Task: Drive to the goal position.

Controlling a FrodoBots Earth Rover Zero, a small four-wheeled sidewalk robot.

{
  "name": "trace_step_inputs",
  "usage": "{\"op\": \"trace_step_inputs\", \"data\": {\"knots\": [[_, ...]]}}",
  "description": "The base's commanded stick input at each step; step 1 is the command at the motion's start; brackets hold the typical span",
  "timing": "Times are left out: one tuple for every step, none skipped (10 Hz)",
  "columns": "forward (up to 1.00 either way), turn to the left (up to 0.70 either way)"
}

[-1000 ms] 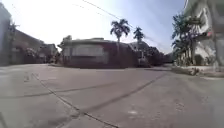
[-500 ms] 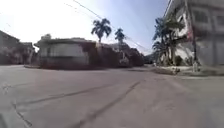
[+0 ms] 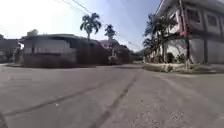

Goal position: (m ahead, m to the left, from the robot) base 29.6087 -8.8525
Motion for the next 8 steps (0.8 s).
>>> {"op": "trace_step_inputs", "data": {"knots": [[1.0,-0.04],[1.0,-0.25],[1.0,-0.4],[1.0,-0.4],[1.0,-0.4],[1.0,-0.4],[1.0,-0.4],[1.0,-0.4]]}}
